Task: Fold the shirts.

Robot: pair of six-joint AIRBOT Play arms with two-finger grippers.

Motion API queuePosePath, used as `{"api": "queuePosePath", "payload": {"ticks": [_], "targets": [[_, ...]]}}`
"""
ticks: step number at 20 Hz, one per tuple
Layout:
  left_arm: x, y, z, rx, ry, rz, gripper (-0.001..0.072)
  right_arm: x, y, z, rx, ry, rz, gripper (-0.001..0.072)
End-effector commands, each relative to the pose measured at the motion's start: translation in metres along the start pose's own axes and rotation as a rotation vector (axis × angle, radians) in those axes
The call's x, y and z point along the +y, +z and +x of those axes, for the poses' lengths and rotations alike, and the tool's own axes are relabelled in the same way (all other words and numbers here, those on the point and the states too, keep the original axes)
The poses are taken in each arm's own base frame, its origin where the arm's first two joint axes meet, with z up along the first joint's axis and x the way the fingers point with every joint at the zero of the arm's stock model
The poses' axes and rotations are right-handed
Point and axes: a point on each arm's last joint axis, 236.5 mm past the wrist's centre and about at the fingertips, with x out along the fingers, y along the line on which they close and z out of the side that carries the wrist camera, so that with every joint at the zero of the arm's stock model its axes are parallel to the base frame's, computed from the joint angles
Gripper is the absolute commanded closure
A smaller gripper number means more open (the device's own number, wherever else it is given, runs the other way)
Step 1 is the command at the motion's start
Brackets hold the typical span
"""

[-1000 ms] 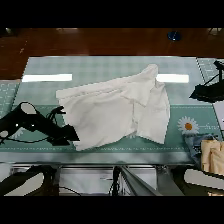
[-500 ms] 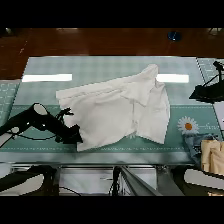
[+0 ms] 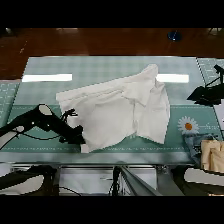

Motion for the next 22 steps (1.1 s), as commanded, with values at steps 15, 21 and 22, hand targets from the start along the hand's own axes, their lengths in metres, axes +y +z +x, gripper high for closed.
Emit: {"api": "queuePosePath", "payload": {"ticks": [15,21,22], "targets": [[-0.010,0.010,-0.026,-0.102,-0.030,0.083,0.0685,0.080,-0.030,0.132,0.278,0.137,-0.082,0.0445],[-0.075,0.043,-0.140,-0.474,-0.103,0.281,0.0687,0.127,-0.006,0.060,0.080,0.147,-0.281,0.0691],[-0.096,0.045,-0.186,-0.612,-0.100,0.348,0.0687,0.135,0.003,0.029,-0.004,0.140,-0.320,0.0691]]}}
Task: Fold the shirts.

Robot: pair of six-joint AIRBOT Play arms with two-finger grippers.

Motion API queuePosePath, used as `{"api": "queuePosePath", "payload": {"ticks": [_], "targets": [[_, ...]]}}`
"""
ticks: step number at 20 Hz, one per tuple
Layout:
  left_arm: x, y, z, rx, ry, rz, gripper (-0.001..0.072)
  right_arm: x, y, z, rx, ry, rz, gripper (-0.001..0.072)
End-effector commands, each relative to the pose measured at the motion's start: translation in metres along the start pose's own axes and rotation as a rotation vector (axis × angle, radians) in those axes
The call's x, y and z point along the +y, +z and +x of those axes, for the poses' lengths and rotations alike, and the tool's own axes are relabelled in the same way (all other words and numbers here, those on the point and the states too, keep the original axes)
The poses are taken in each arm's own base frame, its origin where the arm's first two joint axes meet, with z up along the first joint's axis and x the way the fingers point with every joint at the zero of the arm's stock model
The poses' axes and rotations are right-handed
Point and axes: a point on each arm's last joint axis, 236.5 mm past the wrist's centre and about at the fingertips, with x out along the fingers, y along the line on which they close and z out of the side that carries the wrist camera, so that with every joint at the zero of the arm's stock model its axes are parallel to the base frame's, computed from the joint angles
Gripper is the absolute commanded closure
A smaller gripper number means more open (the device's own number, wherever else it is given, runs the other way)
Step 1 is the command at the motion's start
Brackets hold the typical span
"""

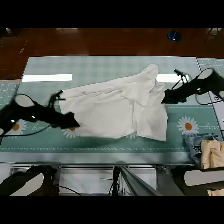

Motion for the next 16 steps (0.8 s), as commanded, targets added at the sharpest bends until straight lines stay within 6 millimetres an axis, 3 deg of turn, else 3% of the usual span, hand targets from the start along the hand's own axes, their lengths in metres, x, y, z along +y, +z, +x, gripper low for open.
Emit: {"api": "queuePosePath", "payload": {"ticks": [1,3,5,7,9,11,13,16], "targets": [[-0.064,0.060,-0.112,-0.378,-0.008,0.203,0.0687,0.044,0.019,-0.091,-0.230,-0.037,-0.154,0.0692],[-0.111,0.082,-0.215,-0.688,0.032,0.330,0.0687,0.083,0.029,-0.176,-0.466,-0.094,-0.257,0.0692],[-0.154,0.076,-0.309,-0.943,0.088,0.436,0.0687,0.133,0.032,-0.276,-0.775,-0.149,-0.349,0.0692],[-0.195,0.054,-0.372,-1.110,0.137,0.538,0.0687,0.185,0.014,-0.375,-1.070,-0.185,-0.427,0.0692],[-0.237,0.024,-0.414,-1.234,0.165,0.643,0.0687,0.223,-0.019,-0.448,-1.263,-0.214,-0.475,0.0693],[-0.269,-0.005,-0.439,-1.319,0.180,0.728,0.0687,0.252,-0.055,-0.496,-1.384,-0.217,-0.488,0.0693],[-0.293,-0.036,-0.455,-1.392,0.204,0.796,0.0688,0.267,-0.087,-0.529,-1.466,-0.232,-0.482,0.0692],[-0.302,-0.084,-0.473,-1.496,0.317,0.819,0.0689,0.267,-0.117,-0.544,-1.468,-0.288,-0.440,0.0693]]}}
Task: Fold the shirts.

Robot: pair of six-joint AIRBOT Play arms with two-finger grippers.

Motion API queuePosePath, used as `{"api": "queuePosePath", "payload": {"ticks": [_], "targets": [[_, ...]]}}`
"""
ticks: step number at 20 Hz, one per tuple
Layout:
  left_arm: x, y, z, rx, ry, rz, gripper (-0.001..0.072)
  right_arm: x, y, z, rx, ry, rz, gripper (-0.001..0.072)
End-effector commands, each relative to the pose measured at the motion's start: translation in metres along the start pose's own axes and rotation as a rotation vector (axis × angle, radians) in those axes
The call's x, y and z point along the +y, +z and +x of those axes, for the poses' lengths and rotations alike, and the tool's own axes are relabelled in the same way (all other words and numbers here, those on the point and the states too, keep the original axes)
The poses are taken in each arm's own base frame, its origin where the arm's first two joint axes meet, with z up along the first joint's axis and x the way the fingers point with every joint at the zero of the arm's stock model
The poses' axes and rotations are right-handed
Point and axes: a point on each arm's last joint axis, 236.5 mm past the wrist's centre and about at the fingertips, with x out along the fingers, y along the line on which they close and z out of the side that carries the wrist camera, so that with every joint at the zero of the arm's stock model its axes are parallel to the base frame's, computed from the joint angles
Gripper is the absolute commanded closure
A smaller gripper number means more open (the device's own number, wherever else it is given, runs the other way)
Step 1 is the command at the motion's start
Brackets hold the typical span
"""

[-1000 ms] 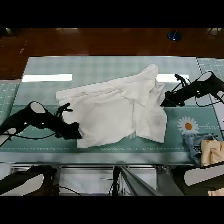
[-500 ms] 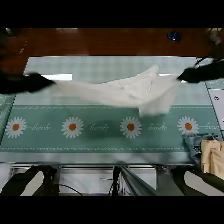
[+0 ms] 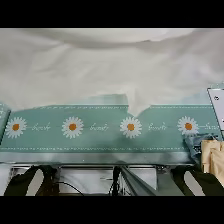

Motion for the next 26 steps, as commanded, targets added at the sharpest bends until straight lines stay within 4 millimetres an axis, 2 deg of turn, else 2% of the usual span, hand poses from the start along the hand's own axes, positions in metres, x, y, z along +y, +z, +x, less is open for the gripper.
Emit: {"api": "queuePosePath", "payload": {"ticks": [1,3,5,7,8,9,11,13,15,17,21,23,26], "targets": [[-0.015,0.027,-0.060,-0.081,0.137,0.106,0.0689,0.000,0.020,-0.052,-0.010,-0.084,0.002,0.0693],[-0.010,0.005,-0.088,-0.004,0.234,0.092,0.0689,-0.001,0.006,-0.064,0.063,-0.110,-0.002,0.0692],[-0.005,-0.034,-0.108,0.142,0.301,0.054,0.0689,-0.005,-0.019,-0.070,0.169,-0.131,-0.003,0.0692],[0.010,-0.074,-0.115,0.311,0.354,0.008,0.0689,-0.022,-0.069,-0.069,0.395,-0.177,-0.004,0.0693],[0.020,-0.091,-0.107,0.372,0.357,-0.020,0.0689,-0.026,-0.103,-0.063,0.542,-0.164,0.014,0.0693],[0.028,-0.112,-0.095,0.438,0.347,-0.056,0.0689,-0.027,-0.129,-0.052,0.641,-0.141,0.039,0.0693],[0.041,-0.172,-0.064,0.592,0.282,-0.163,0.0689,-0.038,-0.180,-0.022,0.805,-0.123,0.090,0.0693],[0.049,-0.228,-0.028,0.673,0.210,-0.286,0.0689,-0.053,-0.236,0.012,0.942,-0.120,0.141,0.0693],[0.053,-0.264,0.012,0.651,0.132,-0.387,0.0689,-0.057,-0.286,0.046,1.042,-0.083,0.207,0.0693],[0.074,-0.292,0.044,0.636,0.124,-0.426,0.0689,-0.051,-0.312,0.087,1.045,-0.014,0.279,0.0693],[0.122,-0.354,0.094,0.750,0.137,-0.478,0.0689,-0.061,-0.332,0.168,0.900,0.010,0.379,0.0693],[0.136,-0.391,0.121,0.795,0.112,-0.542,0.0688,-0.061,-0.354,0.193,0.902,0.019,0.411,0.0693],[0.147,-0.437,0.153,0.825,0.079,-0.656,0.0688,-0.043,-0.404,0.218,0.985,0.045,0.362,0.0693]]}}
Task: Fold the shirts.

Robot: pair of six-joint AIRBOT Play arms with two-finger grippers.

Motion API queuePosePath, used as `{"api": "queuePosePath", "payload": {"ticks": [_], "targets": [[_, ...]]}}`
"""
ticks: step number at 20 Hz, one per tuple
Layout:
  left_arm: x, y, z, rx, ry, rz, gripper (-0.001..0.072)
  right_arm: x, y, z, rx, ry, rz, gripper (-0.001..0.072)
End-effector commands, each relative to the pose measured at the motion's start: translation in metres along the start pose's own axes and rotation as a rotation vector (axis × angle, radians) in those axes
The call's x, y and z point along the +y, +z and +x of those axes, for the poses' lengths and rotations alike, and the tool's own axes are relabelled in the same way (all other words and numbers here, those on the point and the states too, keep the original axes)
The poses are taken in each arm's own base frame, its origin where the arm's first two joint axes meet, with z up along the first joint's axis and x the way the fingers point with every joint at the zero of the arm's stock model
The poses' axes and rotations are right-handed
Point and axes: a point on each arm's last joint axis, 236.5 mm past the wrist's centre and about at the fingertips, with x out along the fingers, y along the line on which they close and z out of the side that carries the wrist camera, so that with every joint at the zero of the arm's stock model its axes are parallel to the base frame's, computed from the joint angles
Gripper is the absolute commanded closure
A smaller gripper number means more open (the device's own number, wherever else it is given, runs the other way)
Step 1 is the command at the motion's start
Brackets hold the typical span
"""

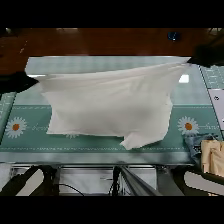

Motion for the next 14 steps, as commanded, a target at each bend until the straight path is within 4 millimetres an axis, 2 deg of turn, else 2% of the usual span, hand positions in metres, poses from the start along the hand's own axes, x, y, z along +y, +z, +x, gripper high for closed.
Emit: {"api": "queuePosePath", "payload": {"ticks": [1,4,7,9,11,14], "targets": [[0.027,0.009,0.065,0.021,-0.067,-0.089,0.0688,0.002,0.003,0.068,0.027,-0.008,-0.036,0.0692],[0.047,0.036,0.087,-0.050,-0.047,-0.053,0.0688,-0.005,0.017,0.107,-0.027,-0.082,-0.105,0.0692],[0.069,0.073,0.095,-0.162,0.029,0.026,0.0688,-0.011,0.047,0.124,-0.153,-0.095,-0.094,0.0692],[0.079,0.089,0.101,-0.213,0.069,0.062,0.0688,-0.016,0.059,0.133,-0.207,-0.103,-0.093,0.0692],[0.085,0.090,0.113,-0.220,0.092,0.086,0.0687,-0.021,0.062,0.145,-0.221,-0.108,-0.087,0.0692],[0.091,0.072,0.143,-0.161,0.089,0.081,0.0687,-0.027,0.046,0.172,-0.164,-0.096,-0.057,0.0692]]}}
